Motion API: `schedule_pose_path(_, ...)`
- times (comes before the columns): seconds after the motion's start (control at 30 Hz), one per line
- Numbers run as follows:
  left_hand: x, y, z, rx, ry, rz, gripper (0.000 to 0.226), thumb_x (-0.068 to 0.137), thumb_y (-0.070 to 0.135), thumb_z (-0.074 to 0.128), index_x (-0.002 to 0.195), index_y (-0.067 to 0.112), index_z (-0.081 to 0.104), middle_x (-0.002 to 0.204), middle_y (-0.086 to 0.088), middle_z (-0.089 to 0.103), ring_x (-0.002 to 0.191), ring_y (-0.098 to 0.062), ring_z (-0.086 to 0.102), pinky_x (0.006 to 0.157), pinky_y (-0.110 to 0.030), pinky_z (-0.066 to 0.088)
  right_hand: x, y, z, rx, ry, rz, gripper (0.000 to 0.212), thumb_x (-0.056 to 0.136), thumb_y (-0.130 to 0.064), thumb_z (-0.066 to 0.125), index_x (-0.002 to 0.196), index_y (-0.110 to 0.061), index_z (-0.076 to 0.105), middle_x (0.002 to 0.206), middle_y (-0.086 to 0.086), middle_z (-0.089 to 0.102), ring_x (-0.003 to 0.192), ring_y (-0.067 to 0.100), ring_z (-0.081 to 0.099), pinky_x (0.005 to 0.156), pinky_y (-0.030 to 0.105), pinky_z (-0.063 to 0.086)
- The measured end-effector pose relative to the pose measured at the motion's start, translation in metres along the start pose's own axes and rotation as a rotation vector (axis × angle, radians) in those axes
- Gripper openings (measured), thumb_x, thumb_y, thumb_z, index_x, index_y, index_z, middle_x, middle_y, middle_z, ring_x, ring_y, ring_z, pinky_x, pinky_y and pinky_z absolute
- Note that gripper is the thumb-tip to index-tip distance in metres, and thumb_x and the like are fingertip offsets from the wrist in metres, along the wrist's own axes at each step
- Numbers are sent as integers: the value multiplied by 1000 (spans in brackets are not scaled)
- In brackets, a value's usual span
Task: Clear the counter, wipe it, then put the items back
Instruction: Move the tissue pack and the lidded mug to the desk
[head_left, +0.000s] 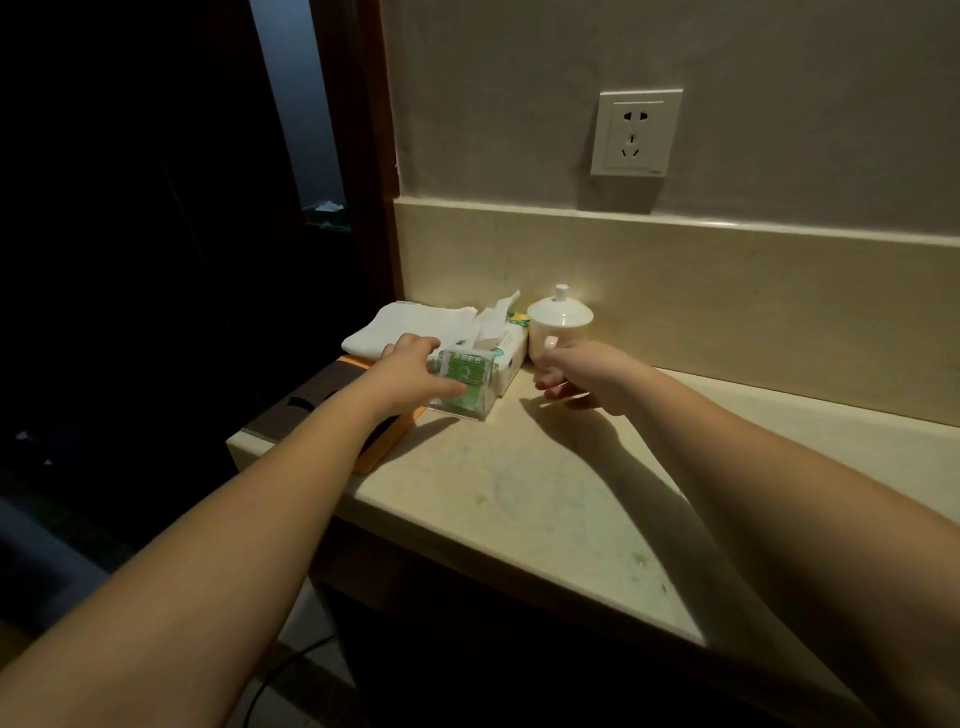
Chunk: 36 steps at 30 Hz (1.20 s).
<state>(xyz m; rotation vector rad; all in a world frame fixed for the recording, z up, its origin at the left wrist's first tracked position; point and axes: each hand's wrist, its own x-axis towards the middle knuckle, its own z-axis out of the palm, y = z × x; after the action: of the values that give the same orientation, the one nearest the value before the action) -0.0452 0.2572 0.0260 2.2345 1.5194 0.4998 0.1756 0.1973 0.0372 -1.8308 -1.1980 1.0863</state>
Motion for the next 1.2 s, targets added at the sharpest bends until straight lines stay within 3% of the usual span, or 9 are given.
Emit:
schedule_pose_path(0.2, 6, -7, 4, -93, -57, -46, 85, 56, 58, 77, 129, 24, 49, 126, 4, 53, 112, -16, 53, 95, -42, 51, 11, 2, 1, 194, -120, 115, 17, 92, -32, 56, 100, -18, 59, 82, 0, 70, 70, 13, 61, 58, 27, 39)
schedule_pose_path(0.33, 3, -8, 7, -156, -76, -81, 67, 70, 40, 82, 121, 21, 43, 114, 5, 55, 100, -12, 59, 80, -32, 56, 12, 5, 5, 256, -1, 130, 17, 91, -28, 53, 86, -13, 59, 84, 3, 67, 69, 14, 58, 59, 25, 41)
schedule_pose_path(0.43, -1, -10, 8, -183, -98, -82, 60, 77, 34, 79, 119, 21, 38, 105, 9, 54, 90, -4, 57, 66, -20, 49, 15, 4, 9, 383, 87, 93, 15, 92, -21, 46, 83, -12, 53, 81, 6, 61, 63, 14, 55, 52, 21, 41)
schedule_pose_path(0.57, -8, -11, 6, -217, -114, -66, 75, 75, 31, 81, 135, 19, 37, 120, 7, 53, 98, -8, 58, 85, -28, 51, 16, 1, 13, 508, -28, 153, 23, 95, -24, 47, 101, -4, 56, 78, 8, 57, 61, 16, 55, 40, 19, 45)
schedule_pose_path(0.63, -11, -10, 7, -201, -111, -61, 65, 73, 29, 82, 127, 22, 47, 118, 9, 60, 98, -9, 60, 92, -33, 51, 18, 1, 13, 535, -36, 145, 21, 95, -23, 46, 100, -4, 56, 76, 7, 56, 60, 15, 54, 43, 20, 46)
schedule_pose_path(0.73, -20, -6, 9, -229, -70, -54, 47, 71, 28, 83, 110, 26, 56, 105, 11, 67, 92, -8, 64, 88, -34, 53, 19, 1, 12, 556, 7, 140, 19, 95, -16, 41, 93, -3, 54, 74, 10, 54, 62, 17, 52, 50, 24, 46)
schedule_pose_path(0.87, -36, 0, 11, -310, -19, -53, 42, 73, 29, 81, 107, 25, 56, 99, 11, 67, 84, -10, 66, 70, -30, 54, 11, 3, 11, 517, 149, 119, 17, 89, -9, 36, 95, -5, 51, 75, 11, 51, 59, 20, 48, 45, 25, 41)
schedule_pose_path(1.07, -72, 7, 0, -439, 11, -31, 52, 69, 36, 83, 113, 25, 56, 99, 9, 70, 87, -14, 68, 81, -44, 57, -19, 16, 5, 513, 251, 43, 15, 88, -9, 37, 78, -6, 47, 67, 12, 46, 53, 22, 44, 53, 32, 41)
schedule_pose_path(1.2, -119, 17, -13, -469, 36, 50, 49, 73, 34, 81, 113, 25, 55, 102, 12, 67, 92, -11, 65, 84, -37, 54, -68, 19, 0, 501, 234, -38, 17, 91, -15, 42, 80, -6, 51, 69, 11, 49, 55, 19, 46, 54, 28, 42)
